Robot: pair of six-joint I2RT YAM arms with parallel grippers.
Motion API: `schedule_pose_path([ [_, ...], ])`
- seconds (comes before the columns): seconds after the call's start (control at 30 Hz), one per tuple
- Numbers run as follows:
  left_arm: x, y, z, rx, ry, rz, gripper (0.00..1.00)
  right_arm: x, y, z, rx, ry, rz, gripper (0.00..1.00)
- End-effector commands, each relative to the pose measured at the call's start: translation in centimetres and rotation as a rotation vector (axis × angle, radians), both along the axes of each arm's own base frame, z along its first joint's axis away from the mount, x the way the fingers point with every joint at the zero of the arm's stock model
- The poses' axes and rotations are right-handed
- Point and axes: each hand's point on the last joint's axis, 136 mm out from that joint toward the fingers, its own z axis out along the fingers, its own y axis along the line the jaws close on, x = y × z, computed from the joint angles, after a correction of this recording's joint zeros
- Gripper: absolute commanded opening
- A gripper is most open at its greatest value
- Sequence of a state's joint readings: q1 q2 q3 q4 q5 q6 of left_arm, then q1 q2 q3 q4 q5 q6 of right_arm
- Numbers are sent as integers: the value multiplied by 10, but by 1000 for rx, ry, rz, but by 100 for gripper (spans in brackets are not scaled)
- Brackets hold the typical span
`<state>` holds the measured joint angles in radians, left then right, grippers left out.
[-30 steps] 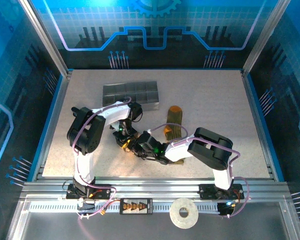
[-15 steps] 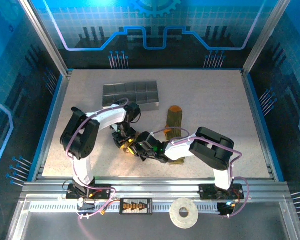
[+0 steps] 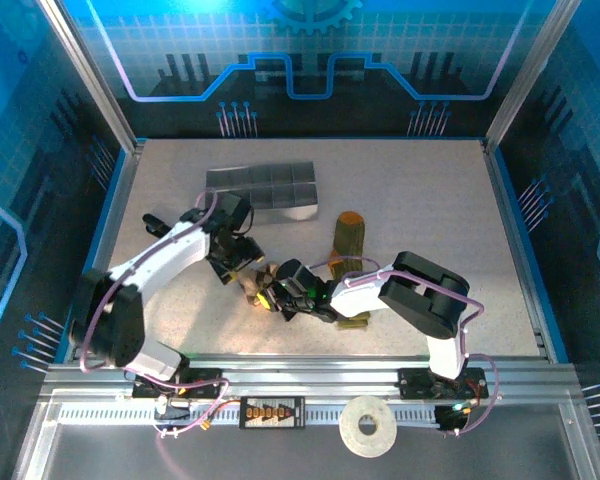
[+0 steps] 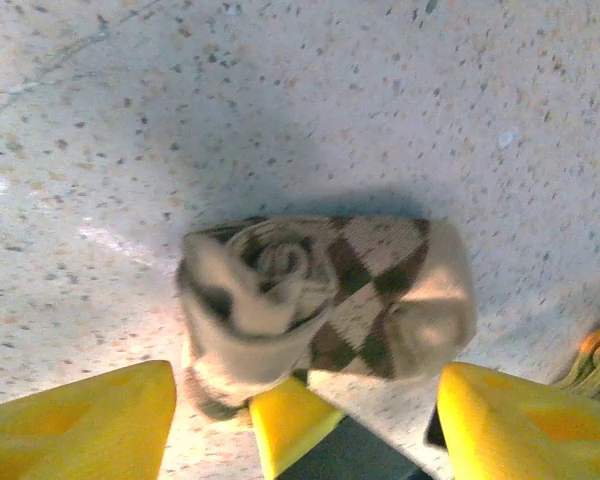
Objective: Roll the socks
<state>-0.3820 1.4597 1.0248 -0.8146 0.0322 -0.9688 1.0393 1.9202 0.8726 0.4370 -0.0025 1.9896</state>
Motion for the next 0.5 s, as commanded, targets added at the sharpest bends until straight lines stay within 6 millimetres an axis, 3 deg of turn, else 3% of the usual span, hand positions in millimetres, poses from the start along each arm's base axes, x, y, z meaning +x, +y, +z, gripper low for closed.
schedule_pose_path([
  [0.0,-19,5,-2,-4,-34,-98,64,-57,-92,-111,-426,292,-22,0],
  [0.1,-28,4,-10,-31,-52,-121,61,-55,-89,-111,-416,297,-26,0],
  [0.3,-23,-5,-29,-70,-64,-115,60,-53,-88,-109,-407,304,-30,0],
  [0.47,-33,3,-61,-19,15,-126,54,-53,-91,-109,-404,310,-29,0],
])
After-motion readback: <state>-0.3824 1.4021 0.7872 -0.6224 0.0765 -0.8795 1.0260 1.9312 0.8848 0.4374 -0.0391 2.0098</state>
